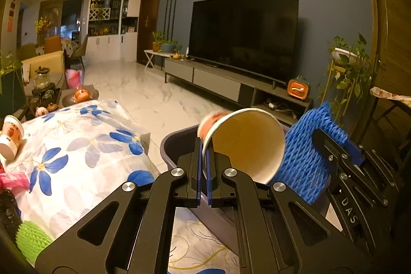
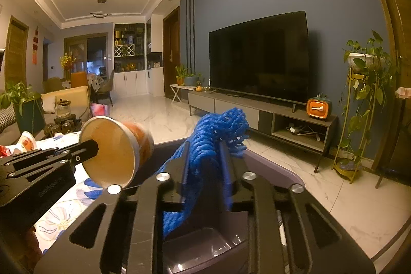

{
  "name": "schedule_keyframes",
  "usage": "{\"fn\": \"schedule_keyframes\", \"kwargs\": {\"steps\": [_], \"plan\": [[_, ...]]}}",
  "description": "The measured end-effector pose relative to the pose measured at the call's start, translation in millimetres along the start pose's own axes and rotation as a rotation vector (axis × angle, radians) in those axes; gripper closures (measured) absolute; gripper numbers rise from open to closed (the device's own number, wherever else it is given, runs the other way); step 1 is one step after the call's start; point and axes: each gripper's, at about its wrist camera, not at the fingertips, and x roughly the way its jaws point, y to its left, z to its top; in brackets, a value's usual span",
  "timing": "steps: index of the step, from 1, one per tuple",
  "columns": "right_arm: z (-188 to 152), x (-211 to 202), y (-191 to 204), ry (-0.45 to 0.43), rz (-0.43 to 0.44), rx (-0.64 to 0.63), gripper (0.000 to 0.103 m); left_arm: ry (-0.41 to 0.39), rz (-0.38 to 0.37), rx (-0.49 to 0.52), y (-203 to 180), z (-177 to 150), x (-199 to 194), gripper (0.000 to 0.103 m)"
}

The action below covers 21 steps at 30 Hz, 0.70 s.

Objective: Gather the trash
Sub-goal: 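Carry the blue net and white-orange cup to the grey bin and release both, then move both tools back over the table toward the green foam net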

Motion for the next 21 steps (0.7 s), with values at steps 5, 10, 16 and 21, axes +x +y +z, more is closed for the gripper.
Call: {"fn": "schedule_keyframes", "kwargs": {"steps": [5,10,16,21], "plan": [[-1,0,-2,0.005,-0.008,0.004,0.071,0.024,-0.018,-0.008,1,-2,5,0.1],[-3,-4,1,-0.001,-0.015,0.005,0.062,0.036,-0.03,-0.01,3,-2,7,0.089],[-4,-8,1,-0.001,-0.016,0.016,0.052,0.005,0.015,-0.034,10,-5,-3,0.052],[-3,-11,0,-0.005,-0.007,0.023,0.04,-0.028,0.081,-0.031,13,-5,-21,0.032]]}}
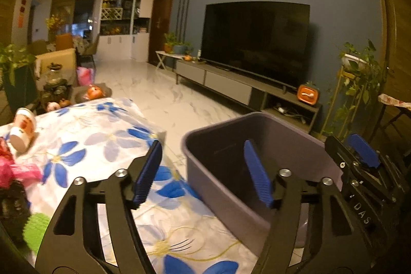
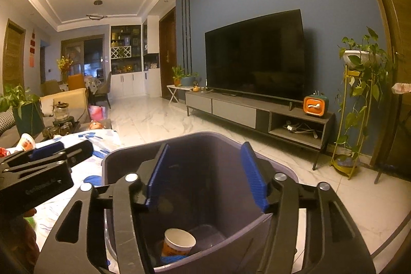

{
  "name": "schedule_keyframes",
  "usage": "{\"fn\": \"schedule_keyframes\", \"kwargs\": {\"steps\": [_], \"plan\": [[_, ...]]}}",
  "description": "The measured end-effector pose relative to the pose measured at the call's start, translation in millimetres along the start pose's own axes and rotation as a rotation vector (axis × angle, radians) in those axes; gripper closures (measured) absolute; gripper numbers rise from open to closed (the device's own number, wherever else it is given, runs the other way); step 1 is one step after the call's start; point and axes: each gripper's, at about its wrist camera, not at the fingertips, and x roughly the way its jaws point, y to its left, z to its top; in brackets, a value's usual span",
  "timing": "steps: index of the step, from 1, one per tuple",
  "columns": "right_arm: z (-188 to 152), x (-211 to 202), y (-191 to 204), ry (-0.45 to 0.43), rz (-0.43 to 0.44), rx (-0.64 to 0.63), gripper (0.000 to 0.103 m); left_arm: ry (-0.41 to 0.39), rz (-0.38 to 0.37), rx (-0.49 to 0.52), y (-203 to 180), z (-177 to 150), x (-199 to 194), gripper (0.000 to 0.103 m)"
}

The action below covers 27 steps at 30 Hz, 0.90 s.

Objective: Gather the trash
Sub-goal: 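Move both tools back over the table toward the green foam net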

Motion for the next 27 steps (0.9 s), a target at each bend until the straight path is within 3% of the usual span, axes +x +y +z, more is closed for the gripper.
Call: {"fn": "schedule_keyframes", "kwargs": {"steps": [6,9,27], "plan": [[2,-13,3,-0.031,0.024,0.004,0.024,-0.043,0.059,-0.013,14,-3,-28,0.018],[2,-19,7,-0.033,0.042,0.0,0.017,-0.053,0.08,-0.023,22,-3,-43,0.017],[-2,-71,43,-0.056,0.142,-0.048,0.011,-0.09,0.303,-0.105,88,-30,-142,0.014]]}}
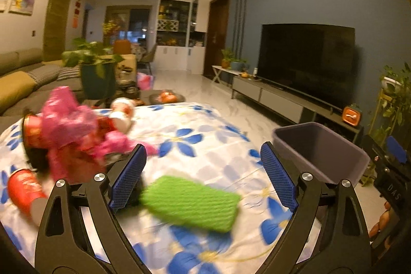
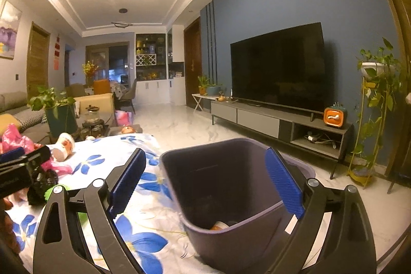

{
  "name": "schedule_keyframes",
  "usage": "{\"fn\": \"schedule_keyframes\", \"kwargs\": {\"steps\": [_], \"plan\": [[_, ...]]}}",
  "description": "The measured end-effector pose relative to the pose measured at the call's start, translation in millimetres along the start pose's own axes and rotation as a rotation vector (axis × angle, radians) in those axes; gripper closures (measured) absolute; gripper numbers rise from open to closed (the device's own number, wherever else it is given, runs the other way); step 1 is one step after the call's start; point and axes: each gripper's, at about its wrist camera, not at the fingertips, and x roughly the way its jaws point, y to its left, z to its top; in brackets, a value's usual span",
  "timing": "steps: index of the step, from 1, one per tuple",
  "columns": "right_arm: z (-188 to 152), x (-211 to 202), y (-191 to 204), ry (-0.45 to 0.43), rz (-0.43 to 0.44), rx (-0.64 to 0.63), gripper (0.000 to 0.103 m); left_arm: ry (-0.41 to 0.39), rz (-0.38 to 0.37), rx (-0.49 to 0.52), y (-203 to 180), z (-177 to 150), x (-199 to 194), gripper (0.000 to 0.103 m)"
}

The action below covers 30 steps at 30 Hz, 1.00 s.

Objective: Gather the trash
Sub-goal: 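Move both tools back over the table toward the green foam net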

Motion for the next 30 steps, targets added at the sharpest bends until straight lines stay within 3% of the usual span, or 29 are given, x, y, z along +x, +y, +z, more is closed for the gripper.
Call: {"fn": "schedule_keyframes", "kwargs": {"steps": [11,17,30], "plan": [[-1,-25,36,-0.002,0.097,0.008,0.006,-0.034,0.134,-0.052,53,-20,-52,0.014],[-8,-30,63,0.02,0.201,0.006,0.006,-0.055,0.215,-0.082,79,-31,-76,0.014],[-29,-16,123,0.07,0.295,-0.064,0.006,-0.045,0.334,-0.16,131,-53,-95,0.014]]}}
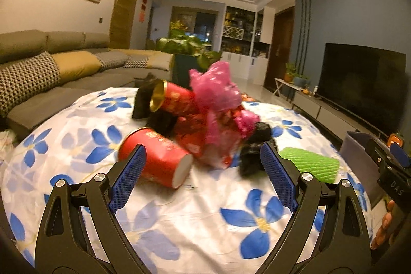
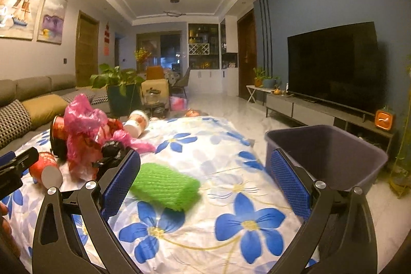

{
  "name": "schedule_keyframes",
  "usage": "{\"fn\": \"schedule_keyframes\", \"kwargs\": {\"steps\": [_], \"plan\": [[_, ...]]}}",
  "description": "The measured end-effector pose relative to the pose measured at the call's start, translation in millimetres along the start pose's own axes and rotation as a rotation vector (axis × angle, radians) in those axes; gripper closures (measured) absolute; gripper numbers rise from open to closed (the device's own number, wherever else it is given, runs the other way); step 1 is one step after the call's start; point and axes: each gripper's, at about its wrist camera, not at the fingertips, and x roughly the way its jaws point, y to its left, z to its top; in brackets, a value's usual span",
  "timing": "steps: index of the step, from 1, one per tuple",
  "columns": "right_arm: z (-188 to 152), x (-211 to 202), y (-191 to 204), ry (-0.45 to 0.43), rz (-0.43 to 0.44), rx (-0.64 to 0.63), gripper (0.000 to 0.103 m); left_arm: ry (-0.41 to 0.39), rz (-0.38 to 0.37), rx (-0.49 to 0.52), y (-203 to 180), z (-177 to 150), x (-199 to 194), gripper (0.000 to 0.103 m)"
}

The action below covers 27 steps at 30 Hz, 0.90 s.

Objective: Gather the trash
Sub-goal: 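Move both tools back over the table toward the green foam net, then grasp the green foam net with the right tool while the left tool grasps a red cup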

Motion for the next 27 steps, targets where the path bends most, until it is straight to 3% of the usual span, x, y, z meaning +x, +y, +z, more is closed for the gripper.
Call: {"fn": "schedule_keyframes", "kwargs": {"steps": [17,25,27], "plan": [[-26,57,17,0.129,0.033,-0.022,0.014,0.043,0.041,-0.053,34,-16,23,0.014],[-35,77,20,0.222,0.08,-0.025,0.027,0.083,0.058,-0.08,42,-17,39,0.014],[-37,81,20,0.237,0.104,-0.022,0.037,0.088,0.063,-0.092,43,-17,42,0.014]]}}
